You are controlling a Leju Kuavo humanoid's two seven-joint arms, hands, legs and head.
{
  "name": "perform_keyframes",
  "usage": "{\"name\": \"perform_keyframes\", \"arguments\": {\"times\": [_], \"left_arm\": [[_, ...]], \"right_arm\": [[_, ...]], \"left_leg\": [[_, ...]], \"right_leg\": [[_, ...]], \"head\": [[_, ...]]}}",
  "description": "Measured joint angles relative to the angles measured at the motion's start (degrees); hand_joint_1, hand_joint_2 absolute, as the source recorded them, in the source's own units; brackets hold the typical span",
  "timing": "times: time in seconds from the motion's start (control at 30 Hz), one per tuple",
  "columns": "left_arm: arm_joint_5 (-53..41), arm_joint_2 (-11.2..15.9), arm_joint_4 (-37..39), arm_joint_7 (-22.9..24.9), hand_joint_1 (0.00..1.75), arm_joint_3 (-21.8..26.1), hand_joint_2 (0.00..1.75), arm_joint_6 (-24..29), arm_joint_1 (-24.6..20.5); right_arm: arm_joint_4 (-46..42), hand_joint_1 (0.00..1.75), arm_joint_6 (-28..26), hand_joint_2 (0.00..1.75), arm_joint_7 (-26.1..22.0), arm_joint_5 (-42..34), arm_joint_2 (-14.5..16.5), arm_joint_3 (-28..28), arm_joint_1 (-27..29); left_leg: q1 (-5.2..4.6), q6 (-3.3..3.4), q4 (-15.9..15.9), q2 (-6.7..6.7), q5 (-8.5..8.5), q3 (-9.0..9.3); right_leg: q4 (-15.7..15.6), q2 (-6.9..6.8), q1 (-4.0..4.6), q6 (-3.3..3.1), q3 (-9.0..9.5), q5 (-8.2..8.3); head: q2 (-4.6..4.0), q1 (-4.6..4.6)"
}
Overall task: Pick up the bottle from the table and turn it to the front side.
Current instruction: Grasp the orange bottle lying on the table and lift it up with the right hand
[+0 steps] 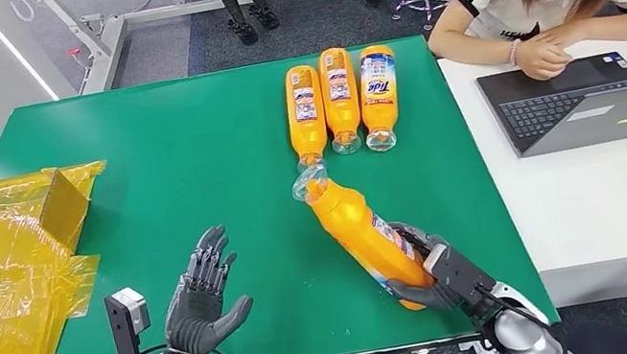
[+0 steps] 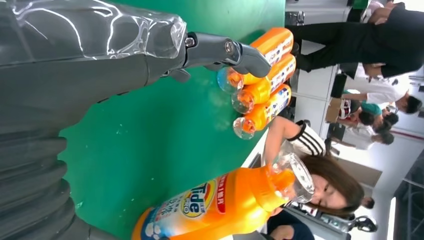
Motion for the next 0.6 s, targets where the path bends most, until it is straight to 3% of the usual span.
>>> {"name": "perform_keyframes", "arguments": {"times": [0.3, 0.47, 0.6], "left_arm": [[0.16, -0.75, 0.55, 1.78, 0.00, -0.59, 1.75, -5.07, -4.86], [9.58, -1.65, 5.54, 6.00, 0.00, -1.43, 1.75, -10.94, -15.50], [14.58, -2.06, 10.02, 9.18, 0.00, -1.49, 1.75, -12.62, -22.98]], "right_arm": [[-0.70, 1.75, -1.42, 1.75, -2.95, 1.42, 4.36, -1.91, -1.50], [-0.84, 1.75, -2.33, 1.75, -1.91, 5.43, 7.57, 1.54, -7.37], [-0.94, 1.75, -2.39, 1.75, -0.41, 6.90, 9.08, 5.27, -11.14]], "left_leg": [[0.00, -0.02, 0.01, 0.03, 0.06, 0.00], [0.02, -0.07, 0.01, 0.06, 0.28, -0.05], [0.02, -0.06, 0.01, 0.05, 0.37, -0.07]], "right_leg": [[0.02, 0.01, 0.00, -0.03, -0.02, 0.05], [0.06, 0.06, 0.01, -0.08, -0.11, 0.24], [0.08, 0.05, 0.01, -0.10, -0.12, 0.28]], "head": [[0.00, -0.01], [0.00, 0.00], [0.00, 0.00]]}}
